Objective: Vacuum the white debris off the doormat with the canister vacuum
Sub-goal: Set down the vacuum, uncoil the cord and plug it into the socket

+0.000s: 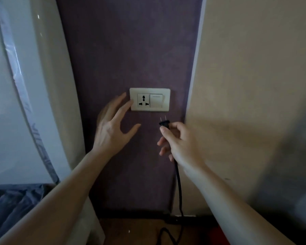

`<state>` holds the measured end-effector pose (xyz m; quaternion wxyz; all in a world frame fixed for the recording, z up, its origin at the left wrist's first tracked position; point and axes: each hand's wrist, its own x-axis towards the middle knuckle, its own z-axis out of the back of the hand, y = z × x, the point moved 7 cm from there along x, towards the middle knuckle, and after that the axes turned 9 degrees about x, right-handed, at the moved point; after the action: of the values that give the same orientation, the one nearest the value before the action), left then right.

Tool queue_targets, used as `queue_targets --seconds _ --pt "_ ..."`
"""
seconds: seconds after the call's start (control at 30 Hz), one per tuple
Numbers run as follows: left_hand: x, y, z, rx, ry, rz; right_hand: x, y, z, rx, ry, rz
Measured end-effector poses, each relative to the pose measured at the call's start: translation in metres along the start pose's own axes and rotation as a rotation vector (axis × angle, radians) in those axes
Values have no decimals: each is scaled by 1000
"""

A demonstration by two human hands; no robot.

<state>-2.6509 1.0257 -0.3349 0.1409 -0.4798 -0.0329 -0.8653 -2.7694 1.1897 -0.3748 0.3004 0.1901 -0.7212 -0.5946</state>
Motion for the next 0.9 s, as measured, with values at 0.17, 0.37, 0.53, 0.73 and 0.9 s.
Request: queue_targets --seconds 0.17,0.37,0.53,0.73,0.9 --pt "31 36 5 180 23 -112 18 22 -36 -378 -54 221" --pt "28 46 1 210 -5 -130 29 19 -54 -510 -162 315" --pt "28 49 -2 199 -6 -111 32 24 -53 -442 -290 400" --pt "27 52 -7 213 -1 -102 36 17 -57 -519 -372 533" --pt "29 55 -9 203 55 -82 34 10 -62 -514 -429 550"
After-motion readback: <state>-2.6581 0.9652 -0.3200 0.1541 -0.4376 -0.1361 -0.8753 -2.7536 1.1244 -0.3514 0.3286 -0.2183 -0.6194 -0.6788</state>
